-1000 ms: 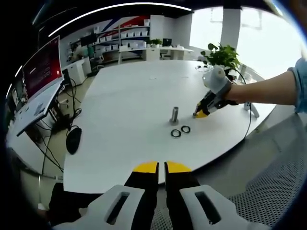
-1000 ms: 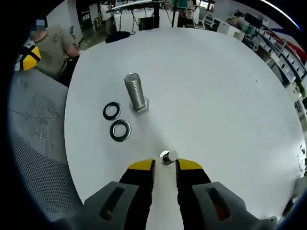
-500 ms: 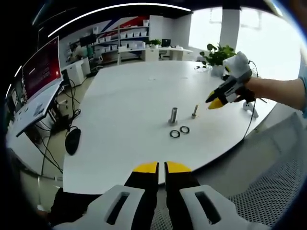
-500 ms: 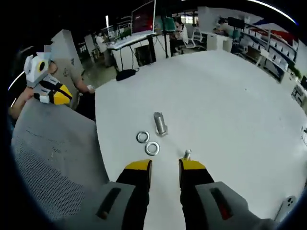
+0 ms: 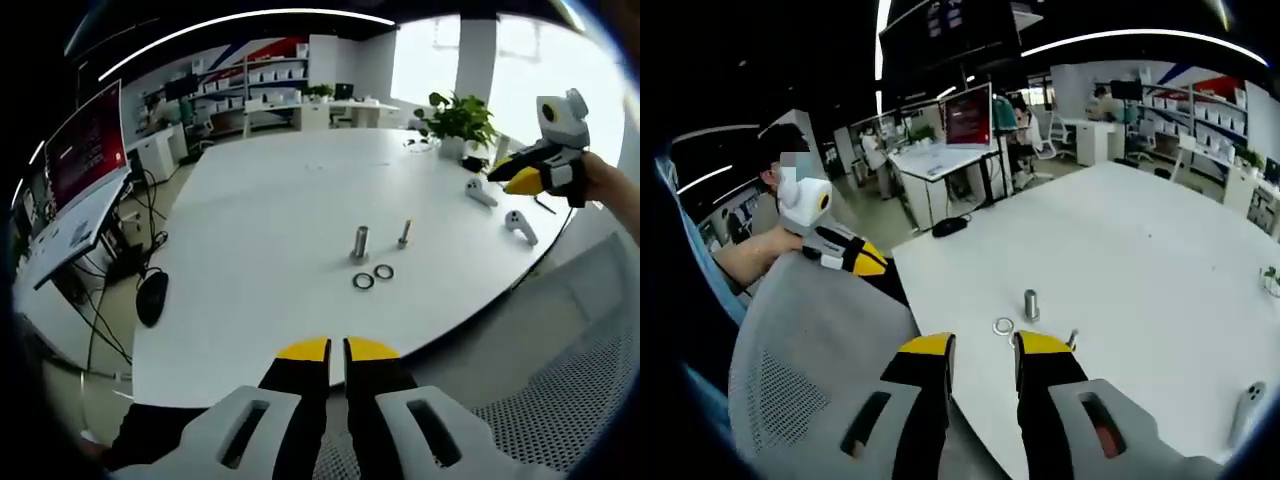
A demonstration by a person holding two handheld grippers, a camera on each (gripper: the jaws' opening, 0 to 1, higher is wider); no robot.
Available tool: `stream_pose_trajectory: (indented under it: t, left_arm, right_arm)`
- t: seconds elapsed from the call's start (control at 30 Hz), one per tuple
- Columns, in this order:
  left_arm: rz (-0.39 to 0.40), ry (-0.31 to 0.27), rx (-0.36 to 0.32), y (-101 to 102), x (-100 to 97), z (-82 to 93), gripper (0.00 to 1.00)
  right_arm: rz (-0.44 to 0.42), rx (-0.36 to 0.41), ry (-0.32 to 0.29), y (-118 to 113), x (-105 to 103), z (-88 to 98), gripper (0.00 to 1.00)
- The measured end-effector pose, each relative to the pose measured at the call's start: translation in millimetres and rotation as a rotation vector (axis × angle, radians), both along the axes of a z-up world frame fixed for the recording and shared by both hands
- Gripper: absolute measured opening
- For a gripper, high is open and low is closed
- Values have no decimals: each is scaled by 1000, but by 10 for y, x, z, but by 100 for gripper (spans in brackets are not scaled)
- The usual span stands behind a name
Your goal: Place the washer onto the threaded stud by aligning its center hole with the stud, sliding it down to the base, and recovering from edge contact or off-axis alignment until the washer reaches the visible bottom stop.
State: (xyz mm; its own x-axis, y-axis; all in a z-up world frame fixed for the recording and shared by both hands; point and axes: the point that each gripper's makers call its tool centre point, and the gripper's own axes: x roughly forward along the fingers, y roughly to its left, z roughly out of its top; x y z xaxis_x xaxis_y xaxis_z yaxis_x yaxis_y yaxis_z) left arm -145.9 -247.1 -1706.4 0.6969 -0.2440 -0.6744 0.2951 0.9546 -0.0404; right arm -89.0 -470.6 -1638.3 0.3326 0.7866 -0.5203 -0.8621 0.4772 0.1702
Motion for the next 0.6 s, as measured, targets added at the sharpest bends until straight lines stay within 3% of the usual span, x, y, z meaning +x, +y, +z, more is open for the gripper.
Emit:
stream_pose_trajectory:
  t: [0.2,0.3,0.47,0.6]
  left_arm:
    - [-17,-7,22,-15,-10,15,4]
    - [-10,26,16,-15,-35,-20,6]
    - [-38,22,12,-61,-45,0,6]
    - [-44,31,15,-57,-43,-29,5]
  right_arm:
    - [-88,41,-33,-255,-181,93,26]
    - [-137,65,-34,-378,-240,80,26]
    - [-239,18,-70,-684,-254,-9,25]
    - [-293,31,-27,-811,-313,-120,25]
